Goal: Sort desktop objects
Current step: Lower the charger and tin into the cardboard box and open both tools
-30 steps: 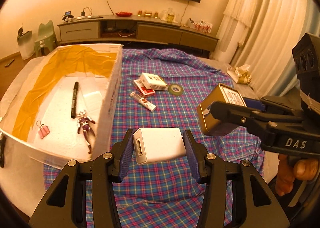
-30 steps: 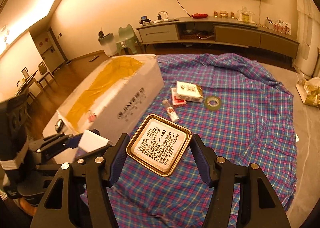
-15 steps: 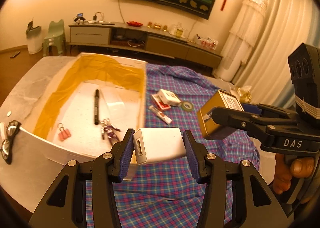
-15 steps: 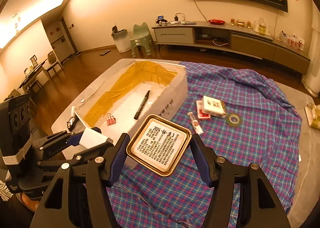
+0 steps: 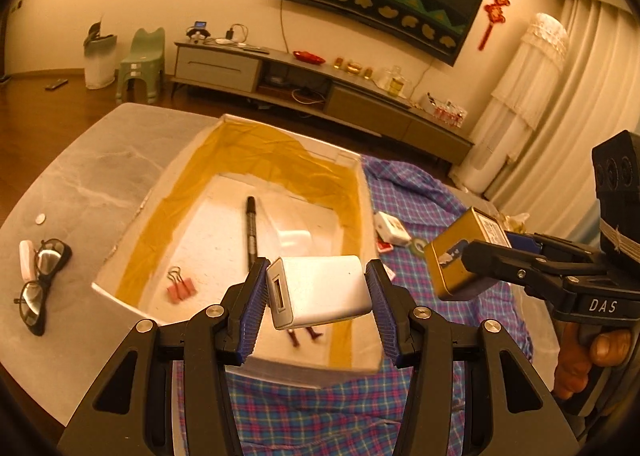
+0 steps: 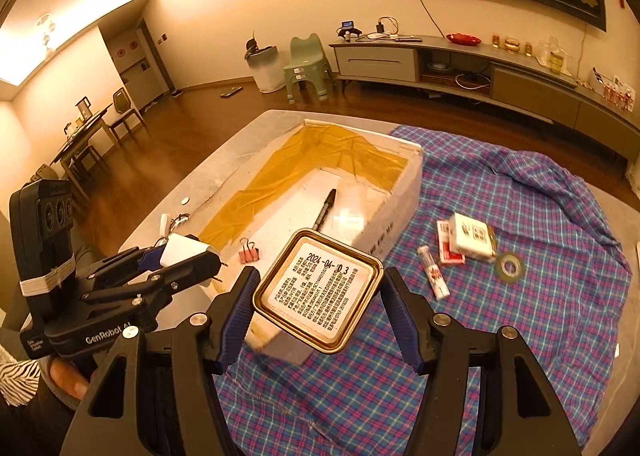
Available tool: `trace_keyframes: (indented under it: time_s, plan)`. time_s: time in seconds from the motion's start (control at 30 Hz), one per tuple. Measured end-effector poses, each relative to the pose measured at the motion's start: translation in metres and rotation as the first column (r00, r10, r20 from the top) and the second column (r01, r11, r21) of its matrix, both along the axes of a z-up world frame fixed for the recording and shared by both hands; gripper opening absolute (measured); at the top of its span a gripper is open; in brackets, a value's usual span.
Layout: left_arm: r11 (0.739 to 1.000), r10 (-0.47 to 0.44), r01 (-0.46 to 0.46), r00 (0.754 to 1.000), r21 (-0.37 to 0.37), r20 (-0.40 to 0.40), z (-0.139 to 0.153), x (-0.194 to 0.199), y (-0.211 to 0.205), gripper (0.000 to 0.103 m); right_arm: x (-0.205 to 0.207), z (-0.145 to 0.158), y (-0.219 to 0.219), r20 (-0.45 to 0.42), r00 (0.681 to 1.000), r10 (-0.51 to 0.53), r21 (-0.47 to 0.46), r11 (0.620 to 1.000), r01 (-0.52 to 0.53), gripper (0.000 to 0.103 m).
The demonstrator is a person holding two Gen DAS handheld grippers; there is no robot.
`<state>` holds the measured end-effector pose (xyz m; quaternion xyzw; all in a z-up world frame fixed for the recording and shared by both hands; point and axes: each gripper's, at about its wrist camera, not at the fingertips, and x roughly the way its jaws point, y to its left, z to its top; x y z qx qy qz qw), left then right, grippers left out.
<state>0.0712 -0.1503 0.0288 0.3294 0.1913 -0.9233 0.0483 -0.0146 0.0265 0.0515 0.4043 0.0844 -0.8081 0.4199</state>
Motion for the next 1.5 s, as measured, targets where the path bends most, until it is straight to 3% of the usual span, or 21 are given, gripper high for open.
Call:
trace_keyframes:
  time_s: [0.23,0.63,1.5]
  plan:
    - [1.0,0.027,-0.027,1.0,0.004,0.013,-0.003,-0.018,-0.023,0.051,-0.012,0.005,-0.027,-0.019,0.999,0.028,0.021,0.999,-0.028,0.063]
    - [0.999,0.04,-0.039,0.992,-0.005,0.118,-0.034,-0.057,-0.055,0.051,-0.045,-0.006,-0.076,-0.012,0.998,0.057,0.075,0.996,-0.056,0.063]
    - [1.0,-0.021,0.022,0.983,-0.001,0.184,-0.057,-0.08,-0.064,0.051,-0.12,-0.069,-0.199,0.095,0.992,0.077,0.187,0.978,-0.094,0.063]
